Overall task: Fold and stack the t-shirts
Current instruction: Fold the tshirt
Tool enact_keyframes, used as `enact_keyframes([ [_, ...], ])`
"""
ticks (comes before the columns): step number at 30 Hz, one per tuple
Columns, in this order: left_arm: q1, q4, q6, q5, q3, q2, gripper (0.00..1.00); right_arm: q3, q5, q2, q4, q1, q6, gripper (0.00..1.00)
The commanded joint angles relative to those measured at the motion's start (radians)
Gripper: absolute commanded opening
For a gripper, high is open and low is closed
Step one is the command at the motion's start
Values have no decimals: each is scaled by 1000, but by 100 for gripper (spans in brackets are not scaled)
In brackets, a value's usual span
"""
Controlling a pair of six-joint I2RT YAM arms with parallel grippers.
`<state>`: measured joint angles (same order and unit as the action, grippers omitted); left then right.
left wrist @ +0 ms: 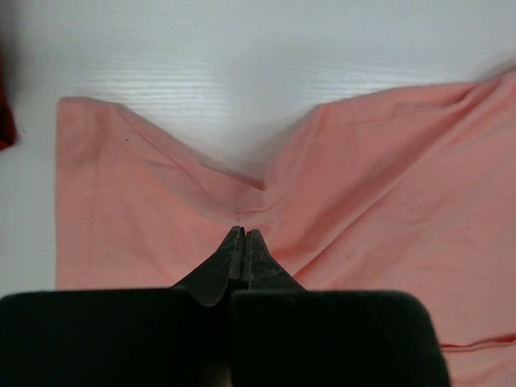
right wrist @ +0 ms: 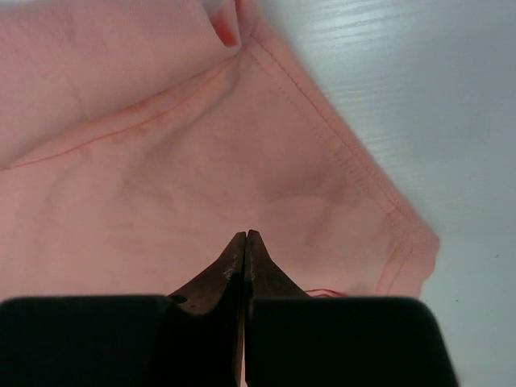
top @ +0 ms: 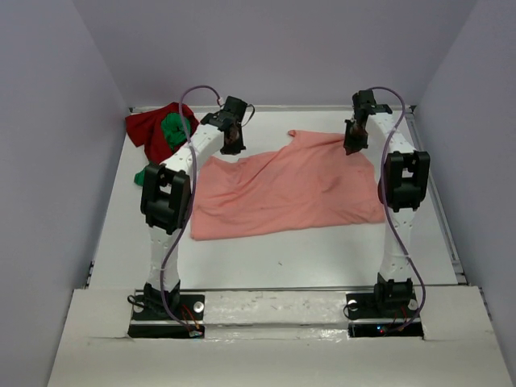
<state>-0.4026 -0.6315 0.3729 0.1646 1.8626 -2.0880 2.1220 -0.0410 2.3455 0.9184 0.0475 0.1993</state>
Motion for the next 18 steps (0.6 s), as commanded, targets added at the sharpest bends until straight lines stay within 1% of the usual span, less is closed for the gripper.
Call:
enact_keyframes([
  [1,-42,12,3,-20,-51,6,0,-82,-17,-124,-58,0,25,0],
  [2,-47,19,3,-30,-62,9,0,-100,-25,-139,-58,0,29,0],
  [3,-50,29,1,-46,-74,12,0,-153,-30,-156,-67,0,34,0],
  [4,-53,39,3,-51,-97,8,0,-190,-30,-205,-82,12,35,0],
  [7,-53,21,11,-33,-89,-33,0,-309,-54,-299,-139,31,71,0],
  [12,-51,-23,20,13,-19,-95,0,-440,-71,-416,-173,51,98,0],
  [14,-47,-42,18,16,25,-128,0,-497,-88,-449,-179,61,104,0],
  [18,-27,-97,24,6,110,-202,0,-586,-111,-566,-190,80,121,0],
])
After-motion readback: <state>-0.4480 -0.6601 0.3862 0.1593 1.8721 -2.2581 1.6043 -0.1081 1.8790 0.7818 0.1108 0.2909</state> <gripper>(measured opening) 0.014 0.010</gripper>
